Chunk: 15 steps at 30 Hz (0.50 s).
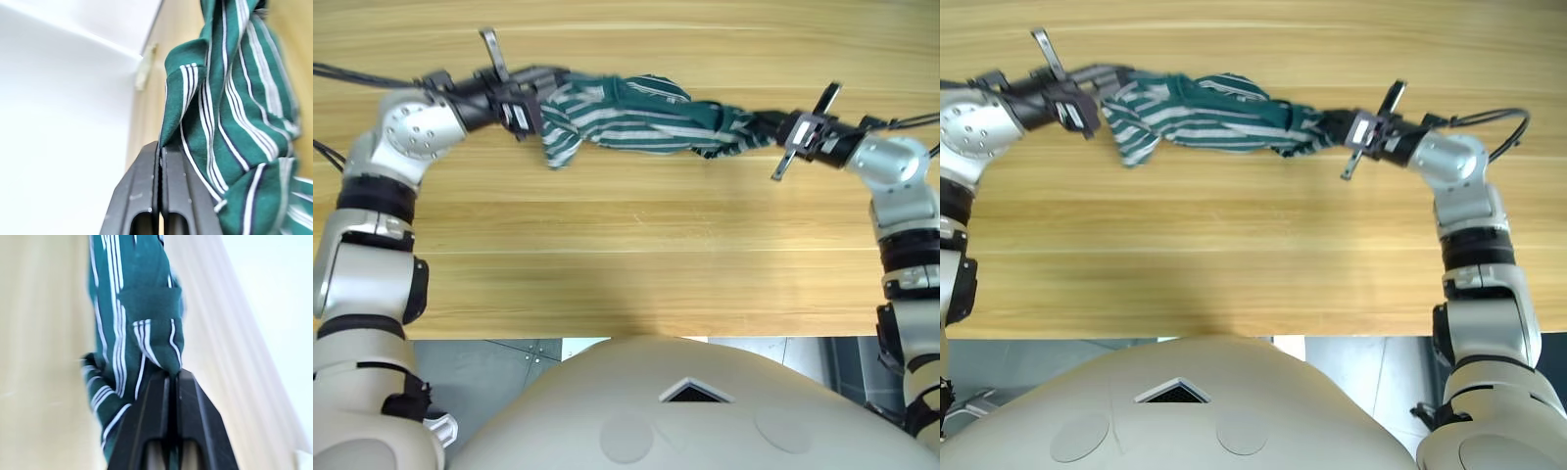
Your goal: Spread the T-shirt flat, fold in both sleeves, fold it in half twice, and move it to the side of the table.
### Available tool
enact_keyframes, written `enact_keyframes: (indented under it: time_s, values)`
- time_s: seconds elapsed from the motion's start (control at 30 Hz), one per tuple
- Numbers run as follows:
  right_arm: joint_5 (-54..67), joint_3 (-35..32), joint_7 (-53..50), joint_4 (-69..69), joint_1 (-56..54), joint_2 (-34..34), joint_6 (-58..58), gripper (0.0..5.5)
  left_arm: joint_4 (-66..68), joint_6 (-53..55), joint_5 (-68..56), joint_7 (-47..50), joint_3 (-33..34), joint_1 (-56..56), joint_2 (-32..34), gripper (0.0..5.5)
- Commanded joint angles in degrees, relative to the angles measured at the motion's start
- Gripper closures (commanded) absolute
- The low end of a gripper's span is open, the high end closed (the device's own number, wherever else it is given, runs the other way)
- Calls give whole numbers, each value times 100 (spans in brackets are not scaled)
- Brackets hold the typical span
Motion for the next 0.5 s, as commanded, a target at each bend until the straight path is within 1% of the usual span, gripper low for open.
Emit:
enact_keyframes:
  time_s: [0.03,0.1,0.13,0.17,0.27,0.33,0.4,0.43,0.5]
  values:
    - [67,-605,-524,477,-1384,-303,-69,546,195,-74,-557,-85,628,-1206,343,550]
    - [374,-957,-510,293,-1774,-482,-63,546,86,-83,-1045,-359,903,-1588,517,550]
    - [685,-1139,-318,-61,-1752,-606,-23,546,-235,-51,-1484,-703,961,-1535,671,550]
    - [1073,-1356,-78,-566,-1530,-790,2,546,-741,-79,-1956,-1040,964,-1296,918,550]
    - [2201,-2147,419,-2080,-602,-1288,261,546,-2364,65,-3345,-1784,1111,-68,1761,550]
    - [3053,-2859,893,-2961,371,-1487,462,546,-3284,67,-4062,-2122,1346,1137,2351,550]
    - [3920,-3575,2173,-4179,2241,-1519,160,546,-3976,-240,-4467,-2351,1764,2662,2819,550]
    - [4218,-3827,2616,-4627,2826,-1487,73,546,-4136,-352,-4576,-2442,1906,3095,2900,550]
    - [5016,-4345,3195,-5369,3466,-1329,99,546,-4355,-535,-4816,-2529,2189,3616,2947,550]
